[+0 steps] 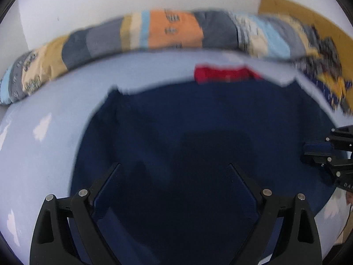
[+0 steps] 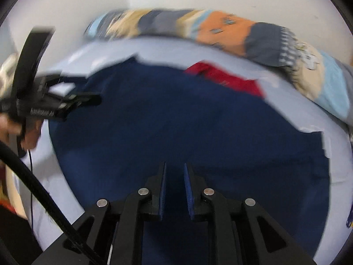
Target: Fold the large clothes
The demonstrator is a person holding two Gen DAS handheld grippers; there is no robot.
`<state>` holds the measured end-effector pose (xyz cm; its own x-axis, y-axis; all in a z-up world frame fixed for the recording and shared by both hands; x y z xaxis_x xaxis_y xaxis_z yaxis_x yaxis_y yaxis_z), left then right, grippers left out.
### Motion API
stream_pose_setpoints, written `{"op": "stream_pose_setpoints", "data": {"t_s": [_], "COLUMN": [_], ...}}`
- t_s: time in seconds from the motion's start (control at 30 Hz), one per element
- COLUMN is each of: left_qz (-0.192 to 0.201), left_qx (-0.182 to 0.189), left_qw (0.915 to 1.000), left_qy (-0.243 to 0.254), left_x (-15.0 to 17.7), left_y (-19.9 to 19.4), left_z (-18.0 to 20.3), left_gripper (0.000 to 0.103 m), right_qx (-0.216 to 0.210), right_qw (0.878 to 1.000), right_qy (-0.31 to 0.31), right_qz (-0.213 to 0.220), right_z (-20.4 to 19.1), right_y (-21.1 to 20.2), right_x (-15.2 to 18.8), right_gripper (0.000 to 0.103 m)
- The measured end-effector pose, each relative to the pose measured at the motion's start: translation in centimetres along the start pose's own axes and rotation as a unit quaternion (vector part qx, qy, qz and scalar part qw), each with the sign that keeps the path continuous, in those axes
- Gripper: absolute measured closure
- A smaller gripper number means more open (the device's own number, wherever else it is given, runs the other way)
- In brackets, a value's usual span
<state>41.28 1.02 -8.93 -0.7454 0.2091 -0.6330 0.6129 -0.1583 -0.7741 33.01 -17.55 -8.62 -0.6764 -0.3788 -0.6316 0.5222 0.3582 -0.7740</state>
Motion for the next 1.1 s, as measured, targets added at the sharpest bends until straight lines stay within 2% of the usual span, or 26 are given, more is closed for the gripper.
{"op": "stream_pose_setpoints", "data": {"t_s": [0.07, 0.13, 0.2, 0.23, 0.27, 0.3, 0.33, 0.4, 0.43, 0.5, 0.6, 0.67, 0.7, 0.77, 0.83, 0.9, 1.0, 1.1], "left_qz": [-0.011, -0.022, -0.027, -0.036, -0.034, -0.030, -0.024, -0.006, 0.006, 0.030, 0.052, 0.041, 0.027, -0.006, -0.029, -0.028, 0.025, 0.040], "left_qx": [-0.038, -0.043, -0.057, -0.057, -0.046, -0.035, -0.034, -0.062, -0.070, -0.059, -0.028, -0.012, -0.011, -0.015, -0.019, -0.008, 0.000, 0.006], "left_qw": [0.9992, 0.9984, 0.9961, 0.9937, 0.9912, 0.9888, 0.9867, 0.9846, 0.9840, 0.9856, 0.9919, 0.9971, 0.9984, 0.9994, 0.9987, 0.9984, 0.9985, 0.9981], "left_qy": [-0.002, -0.030, -0.061, -0.090, -0.120, -0.142, -0.157, -0.163, -0.163, -0.156, -0.112, -0.063, -0.048, -0.031, -0.037, -0.049, -0.048, -0.047], "left_x": [2.1, 4.1, 6.1, 7.5, 8.6, 9.4, 10.0, 10.4, 10.4, 9.8, 8.4, 8.3, 8.6, 10.2, 11.7, 11.4, 7.9, 3.4], "left_y": [0.6, 0.9, 0.2, -0.2, -1.0, -1.9, -3.1, -5.2, -6.3, -8.1, -9.1, -8.3, -7.2, -4.7, -3.7, -4.6, -6.6, -6.2], "left_z": [-2.4, -5.3, -8.2, -10.2, -11.6, -12.4, -13.2, -14.8, -15.1, -14.1, -9.4, -5.9, -4.9, -4.2, -4.7, -5.0, -5.4, -4.7], "left_gripper": [0.009, 0.009, 0.008, 0.007, 0.006, 0.006, 0.006, 0.006, 0.006, 0.006, 0.006, 0.006, 0.006, 0.006, 0.006, 0.006, 0.006, 0.006], "right_qx": [0.021, 0.053, 0.073, 0.097, 0.133, 0.142, 0.133, 0.154, 0.169, 0.166, 0.100, 0.046, 0.036, 0.052, 0.062, 0.101, 0.086, 0.099], "right_qw": [1.000, 0.998, 0.993, 0.989, 0.983, 0.980, 0.978, 0.972, 0.970, 0.971, 0.985, 0.991, 0.992, 0.990, 0.983, 0.978, 0.979, 0.977], "right_qy": [-0.001, 0.028, 0.088, 0.106, 0.117, 0.134, 0.159, 0.176, 0.173, 0.170, 0.136, 0.126, 0.124, 0.126, 0.166, 0.178, 0.186, 0.184], "right_qz": [-0.020, -0.033, -0.023, -0.028, -0.036, -0.036, -0.029, -0.013, -0.011, 0.008, 0.026, 0.016, 0.000, -0.028, -0.035, -0.032, 0.001, 0.030], "right_z": [1.1, 4.7, 9.6, 11.7, 14.1, 15.9, 16.8, 18.0, 17.9, 16.4, 10.4, 6.8, 6.0, 6.7, 9.1, 11.8, 13.6, 15.5], "right_y": [0.5, -0.1, -2.4, -3.4, -4.7, -6.0, -7.3, -10.2, -11.3, -12.6, -11.9, -10.3, -9.4, -8.0, -8.2, -9.6, -10.9, -10.0], "right_x": [2.0, 4.0, 6.4, 7.5, 9.1, 10.5, 11.4, 12.2, 12.2, 11.2, 9.1, 9.0, 9.9, 11.8, 13.3, 13.6, 10.2, 5.2], "right_gripper": [0.086, 0.086, 0.087, 0.087, 0.087, 0.088, 0.088, 0.088, 0.082, 0.081, 0.073, 0.070, 0.071, 0.070, 0.071, 0.071, 0.069, 0.057]}}
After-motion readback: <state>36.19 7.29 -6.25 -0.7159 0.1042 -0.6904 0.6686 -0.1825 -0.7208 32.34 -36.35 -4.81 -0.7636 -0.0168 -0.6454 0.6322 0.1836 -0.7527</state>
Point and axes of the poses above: each gripper's, at about its wrist camera, not at the fingertips, and y roughly the way its jaws point, z to its right, x to its underside, the point moved 10 cm from there along y, roughly the way its jaws point, and after that the axes turned 5 degrees about z, right-handed, at the moved point
